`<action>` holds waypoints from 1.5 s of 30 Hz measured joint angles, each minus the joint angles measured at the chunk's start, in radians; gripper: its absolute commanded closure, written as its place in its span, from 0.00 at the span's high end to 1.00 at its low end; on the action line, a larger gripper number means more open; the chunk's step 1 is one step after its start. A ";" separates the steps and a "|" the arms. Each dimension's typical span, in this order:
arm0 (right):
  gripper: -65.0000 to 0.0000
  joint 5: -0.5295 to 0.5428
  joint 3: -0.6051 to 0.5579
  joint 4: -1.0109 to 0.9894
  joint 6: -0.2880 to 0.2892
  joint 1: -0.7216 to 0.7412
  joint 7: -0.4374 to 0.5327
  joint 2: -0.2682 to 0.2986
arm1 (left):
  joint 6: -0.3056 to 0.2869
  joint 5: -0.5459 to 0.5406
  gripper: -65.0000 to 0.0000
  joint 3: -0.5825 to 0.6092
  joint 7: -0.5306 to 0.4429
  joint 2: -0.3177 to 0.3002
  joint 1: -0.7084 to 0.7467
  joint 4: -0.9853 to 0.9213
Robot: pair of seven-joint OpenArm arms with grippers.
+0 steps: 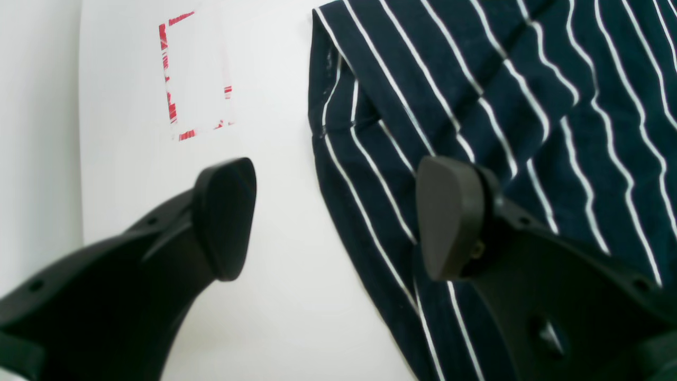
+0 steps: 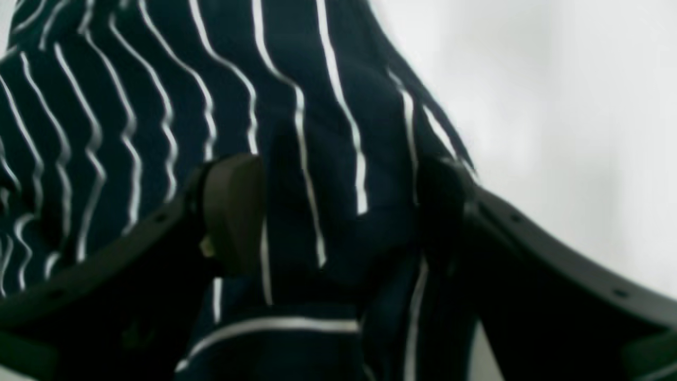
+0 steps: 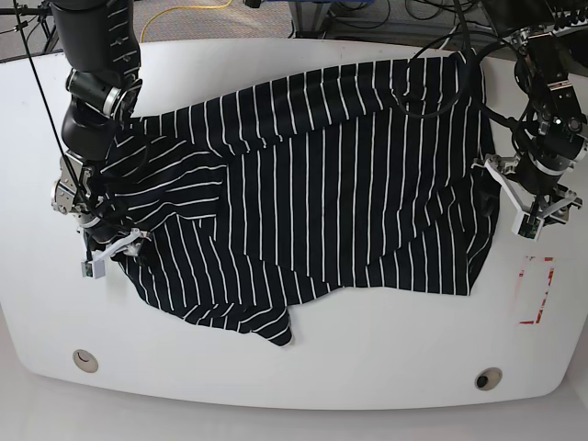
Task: Fold the T-shirt properly
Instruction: 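Grasp the shirt's side edges with both grippers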
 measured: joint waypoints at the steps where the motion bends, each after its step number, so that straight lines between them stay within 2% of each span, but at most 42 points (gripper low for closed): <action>1: 0.65 0.000 0.000 0.000 0.000 -0.004 0.007 0.000 | 0.000 0.000 0.67 0.000 0.000 0.000 0.000 0.000; 10: 0.65 0.019 0.001 0.011 -0.001 -0.035 0.042 -0.014 | 0.000 0.000 0.67 0.000 0.000 0.000 0.000 0.000; 12: 0.61 0.019 0.000 0.012 -0.003 -0.034 0.042 -0.020 | 0.000 0.000 0.67 0.001 0.000 0.001 0.000 0.000; 14: 0.54 0.019 0.000 0.012 -0.003 -0.032 0.041 -0.027 | 0.000 0.000 0.67 0.001 0.000 0.001 0.000 0.000; 20: 0.17 0.019 -0.058 0.012 -0.003 -0.028 0.033 -0.027 | 0.000 0.000 0.67 0.001 0.000 0.001 -0.002 -0.014; 23: 0.05 0.018 -0.103 0.019 -0.003 -0.027 0.031 -0.027 | 0.000 0.000 0.67 0.003 0.000 0.001 -0.005 -0.027; 29: 0.03 0.001 -0.181 0.123 -0.003 -0.058 -0.038 -0.036 | 0.000 0.000 0.67 0.001 -0.001 0.001 -0.019 -0.033; 39: 0.00 -0.001 -0.183 0.319 0.000 -0.156 -0.148 -0.038 | 0.002 -0.001 0.67 0.000 -0.007 0.001 -0.024 -0.057; 43: 0.00 0.002 -0.184 0.380 0.000 -0.193 -0.179 -0.039 | 0.051 -0.003 0.68 -0.016 -0.002 0.006 -0.069 -0.155; 45: 0.00 -0.002 -0.184 0.425 0.000 -0.217 -0.199 -0.039 | 0.058 -0.014 0.69 -0.045 -0.006 0.009 -0.107 -0.229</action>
